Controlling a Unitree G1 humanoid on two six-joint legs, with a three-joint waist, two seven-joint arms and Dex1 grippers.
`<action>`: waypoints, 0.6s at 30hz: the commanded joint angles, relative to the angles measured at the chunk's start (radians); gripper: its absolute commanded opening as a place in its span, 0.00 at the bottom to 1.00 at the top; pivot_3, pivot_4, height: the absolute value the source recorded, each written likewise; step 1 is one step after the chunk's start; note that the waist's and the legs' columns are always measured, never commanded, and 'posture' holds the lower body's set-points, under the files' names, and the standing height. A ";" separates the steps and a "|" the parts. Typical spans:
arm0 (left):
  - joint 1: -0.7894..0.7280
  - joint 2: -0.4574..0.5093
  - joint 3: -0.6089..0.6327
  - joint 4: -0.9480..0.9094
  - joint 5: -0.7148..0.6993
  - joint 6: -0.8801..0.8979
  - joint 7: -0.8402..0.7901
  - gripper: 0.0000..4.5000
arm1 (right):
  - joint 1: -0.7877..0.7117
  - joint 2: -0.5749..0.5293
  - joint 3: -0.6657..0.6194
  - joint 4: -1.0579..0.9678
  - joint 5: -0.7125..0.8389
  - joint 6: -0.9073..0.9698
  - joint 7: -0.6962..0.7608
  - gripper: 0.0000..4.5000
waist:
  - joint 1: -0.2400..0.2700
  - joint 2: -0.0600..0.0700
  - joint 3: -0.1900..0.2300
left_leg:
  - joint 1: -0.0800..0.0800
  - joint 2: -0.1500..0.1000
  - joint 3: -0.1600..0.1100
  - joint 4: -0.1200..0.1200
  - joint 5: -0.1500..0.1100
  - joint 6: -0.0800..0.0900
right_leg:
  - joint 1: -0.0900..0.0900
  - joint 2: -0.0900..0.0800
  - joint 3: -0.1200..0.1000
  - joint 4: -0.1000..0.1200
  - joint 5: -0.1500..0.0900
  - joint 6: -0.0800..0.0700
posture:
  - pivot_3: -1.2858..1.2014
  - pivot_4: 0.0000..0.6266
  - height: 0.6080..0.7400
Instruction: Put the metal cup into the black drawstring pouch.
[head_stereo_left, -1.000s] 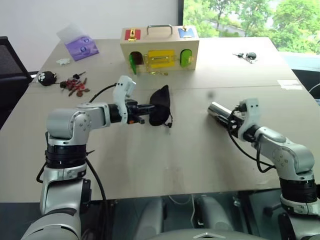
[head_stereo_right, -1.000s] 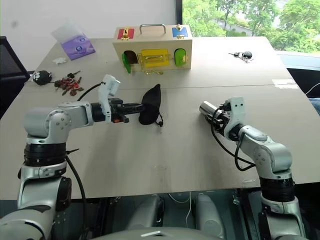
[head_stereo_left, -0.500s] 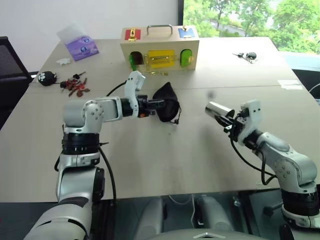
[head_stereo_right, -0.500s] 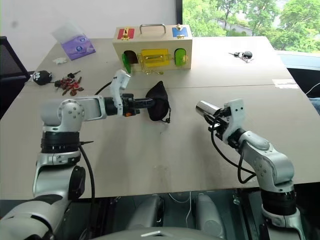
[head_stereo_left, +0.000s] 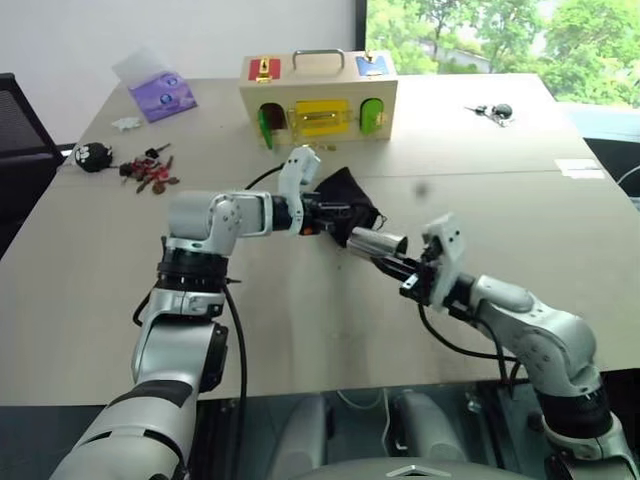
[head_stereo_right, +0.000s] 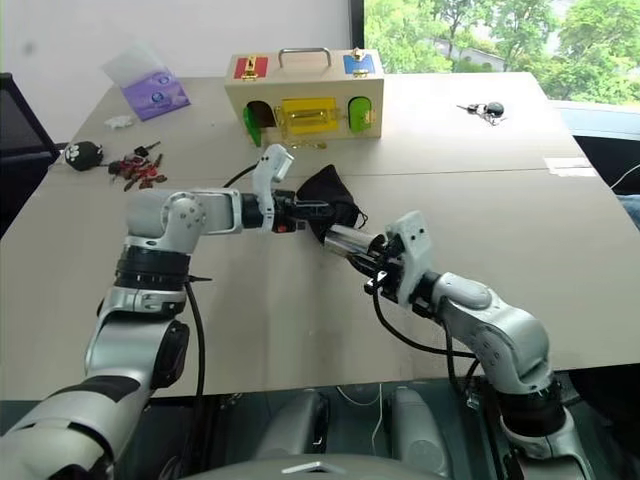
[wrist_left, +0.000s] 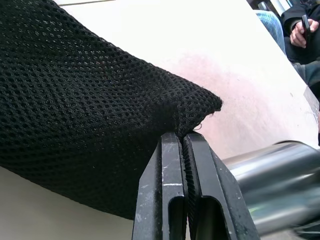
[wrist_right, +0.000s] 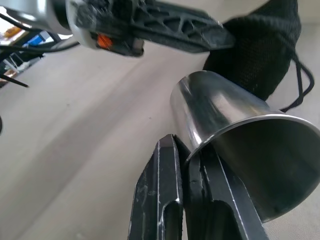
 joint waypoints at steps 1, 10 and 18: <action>-0.016 0.010 -0.028 -0.041 0.004 -0.020 -0.038 0.00 | -0.050 0.027 0.003 0.043 -0.046 -0.065 0.011 0.02 | 0.000 0.000 0.000 | 0.000 0.000 0.000 0.000 0.000 0.000 | 0.000 0.000 0.000 0.000 0.000 0.000 | 0.52 0.24 1.00; 0.003 0.012 -0.038 -0.081 -0.006 0.006 -0.052 0.00 | -0.109 0.113 0.040 0.185 -0.146 -0.161 0.032 0.02 | -0.001 0.000 0.000 | 0.000 0.000 0.000 0.000 0.000 0.000 | 0.000 0.000 0.001 0.000 0.000 0.000 | 0.52 0.24 1.00; 0.020 0.031 -0.002 -0.120 -0.025 0.071 -0.032 0.00 | -0.179 0.256 0.001 0.373 -0.237 -0.297 -0.027 0.02 | -0.003 0.001 0.001 | 0.000 0.000 0.000 -0.001 0.000 0.000 | -0.002 0.000 0.001 0.001 0.000 0.000 | 0.52 0.24 1.00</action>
